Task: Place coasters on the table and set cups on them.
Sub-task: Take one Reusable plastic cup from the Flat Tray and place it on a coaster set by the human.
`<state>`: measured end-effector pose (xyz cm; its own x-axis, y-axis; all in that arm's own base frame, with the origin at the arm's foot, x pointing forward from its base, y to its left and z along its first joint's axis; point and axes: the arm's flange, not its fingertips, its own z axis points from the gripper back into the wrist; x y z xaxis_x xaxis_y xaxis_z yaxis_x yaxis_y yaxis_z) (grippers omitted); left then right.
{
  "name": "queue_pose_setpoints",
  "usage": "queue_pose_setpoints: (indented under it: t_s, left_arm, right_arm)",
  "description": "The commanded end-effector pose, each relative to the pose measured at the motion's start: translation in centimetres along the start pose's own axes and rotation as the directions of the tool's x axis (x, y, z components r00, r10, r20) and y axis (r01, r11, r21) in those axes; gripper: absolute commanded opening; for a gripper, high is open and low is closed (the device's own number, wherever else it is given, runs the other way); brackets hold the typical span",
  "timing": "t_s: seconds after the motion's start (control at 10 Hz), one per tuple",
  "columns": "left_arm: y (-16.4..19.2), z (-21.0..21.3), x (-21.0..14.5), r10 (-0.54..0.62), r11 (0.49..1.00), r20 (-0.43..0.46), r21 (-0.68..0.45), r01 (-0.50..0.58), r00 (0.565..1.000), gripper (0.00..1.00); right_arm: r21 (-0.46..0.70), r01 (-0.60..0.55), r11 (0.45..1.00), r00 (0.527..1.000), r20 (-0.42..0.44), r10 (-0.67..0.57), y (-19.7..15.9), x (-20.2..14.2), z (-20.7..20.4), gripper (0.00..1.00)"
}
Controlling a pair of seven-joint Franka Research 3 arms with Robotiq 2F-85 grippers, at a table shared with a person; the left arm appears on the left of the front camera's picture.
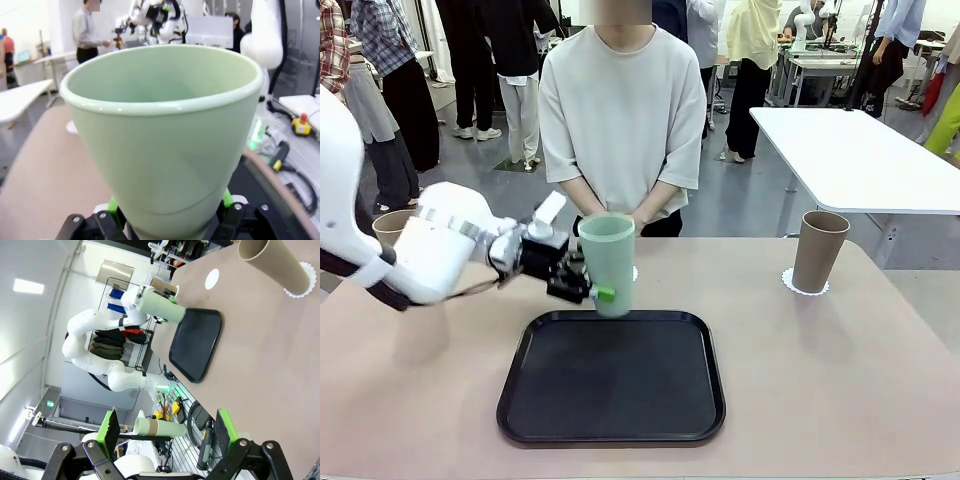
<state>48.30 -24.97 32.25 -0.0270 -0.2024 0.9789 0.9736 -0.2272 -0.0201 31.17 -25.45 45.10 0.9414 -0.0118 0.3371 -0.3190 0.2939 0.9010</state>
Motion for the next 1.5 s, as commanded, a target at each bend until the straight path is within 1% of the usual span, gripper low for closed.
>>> queue_pose_setpoints:
  t_s: [0.0,0.1,0.3,0.4,0.7,0.8,0.9,1.0,1.1,1.3,1.4]
  left_arm:
    - [0.1,1.8,5.7,0.040,0.999,-0.039,-0.009,-0.041,0.998,0.00]
    - [-0.2,2.0,7.9,0.039,0.999,-0.065,-0.007,-0.039,0.997,0.00]
    - [-0.8,2.2,9.4,0.055,0.998,-0.109,0.001,-0.055,0.993,0.00]
    - [-0.4,2.2,9.0,0.027,1.000,-0.050,0.009,-0.027,0.998,0.00]
    - [-0.4,2.2,9.0,0.027,1.000,-0.050,0.009,-0.027,0.998,0.00]
    - [-0.5,2.3,9.2,0.043,0.999,-0.069,0.004,-0.043,0.997,0.82]
    - [3.6,2.4,8.1,0.040,0.998,-0.052,0.055,-0.038,0.998,0.82]
    - [6.4,2.4,7.2,0.033,0.996,-0.028,0.080,-0.030,0.999,0.82]
    - [7.7,2.2,6.7,0.025,0.996,-0.029,0.088,-0.022,0.999,0.82]
    - [11.6,1.7,5.6,-0.002,0.991,-0.015,0.135,0.004,1.000,0.82]
    - [13.7,1.8,5.1,0.009,0.989,-0.014,0.148,-0.007,1.000,0.82]
  right_arm:
    - [-0.001,-0.002,1.000,1.000,0.003,0.002,0.0,0.0,0.0,1.00]
    - [-0.001,-0.002,1.000,1.000,0.003,0.002,0.0,0.0,0.0,1.00]
    - [-0.001,-0.002,1.000,1.000,0.003,0.002,0.0,0.0,0.0,1.00]
    - [-0.001,-0.002,1.000,1.000,0.003,0.002,0.0,0.0,0.0,1.00]
    - [-0.001,-0.002,1.000,1.000,0.003,0.002,0.0,0.0,0.0,1.00]
    - [-0.001,-0.002,1.000,1.000,0.003,0.002,0.0,0.0,0.0,1.00]
    - [-0.001,-0.002,1.000,1.000,0.003,0.002,0.0,0.0,0.0,1.00]
    - [-0.001,-0.002,1.000,1.000,0.003,0.002,0.0,0.0,0.0,1.00]
    - [-0.001,-0.002,1.000,1.000,0.003,0.002,0.0,0.0,0.0,1.00]
    - [-0.001,-0.002,1.000,1.000,0.003,0.002,0.0,0.0,0.0,1.00]
    - [-0.001,-0.002,1.000,1.000,0.003,0.002,0.0,0.0,0.0,1.00]
